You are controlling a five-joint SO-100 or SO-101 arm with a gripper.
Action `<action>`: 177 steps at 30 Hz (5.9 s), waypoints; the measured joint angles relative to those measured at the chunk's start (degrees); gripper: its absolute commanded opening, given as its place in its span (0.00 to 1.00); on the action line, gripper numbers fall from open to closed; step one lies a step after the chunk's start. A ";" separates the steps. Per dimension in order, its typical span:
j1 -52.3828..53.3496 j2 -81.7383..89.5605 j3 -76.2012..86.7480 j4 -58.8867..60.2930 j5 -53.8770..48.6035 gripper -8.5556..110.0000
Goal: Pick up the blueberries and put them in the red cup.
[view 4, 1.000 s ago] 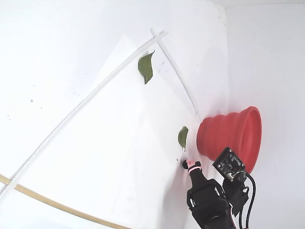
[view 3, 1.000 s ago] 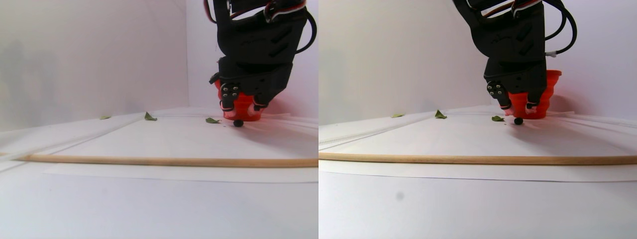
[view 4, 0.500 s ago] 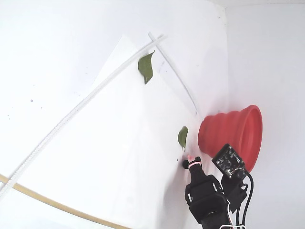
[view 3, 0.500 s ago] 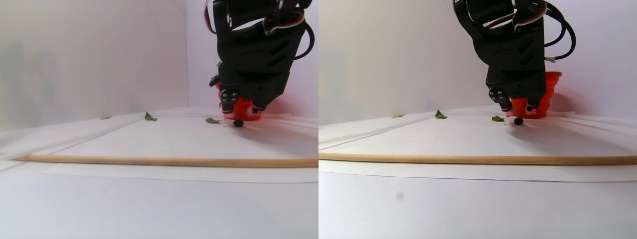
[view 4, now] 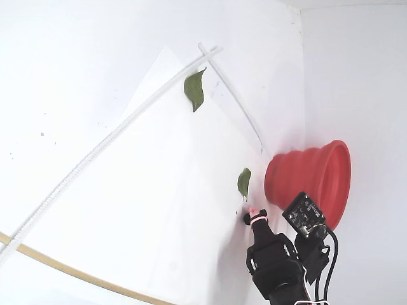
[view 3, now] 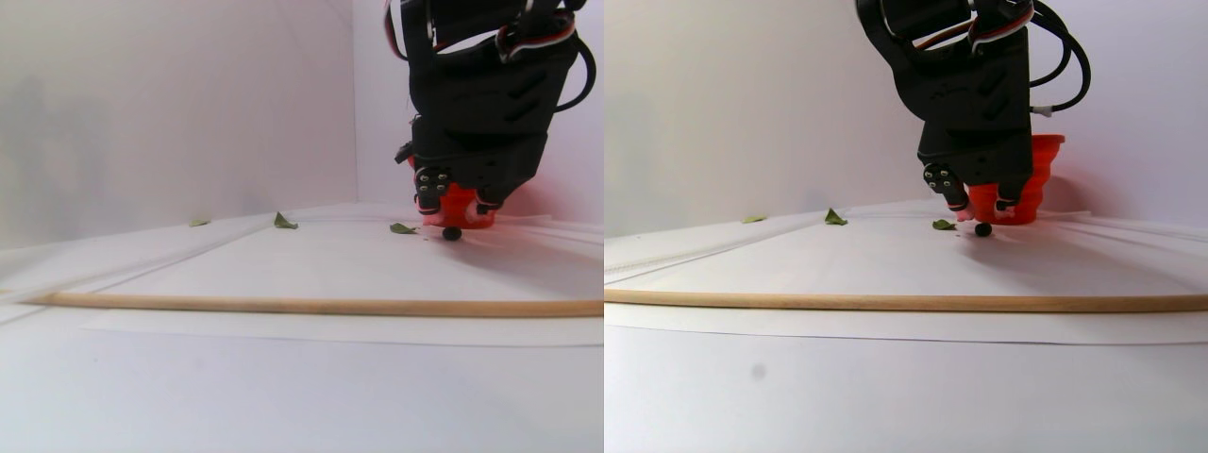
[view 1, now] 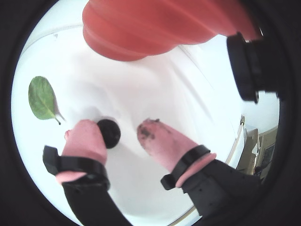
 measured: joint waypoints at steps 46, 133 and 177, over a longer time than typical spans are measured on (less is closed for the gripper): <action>-0.53 -1.85 -1.93 3.96 1.49 0.21; -2.29 17.23 1.93 20.48 1.41 0.16; -4.31 39.20 3.08 36.74 1.49 0.16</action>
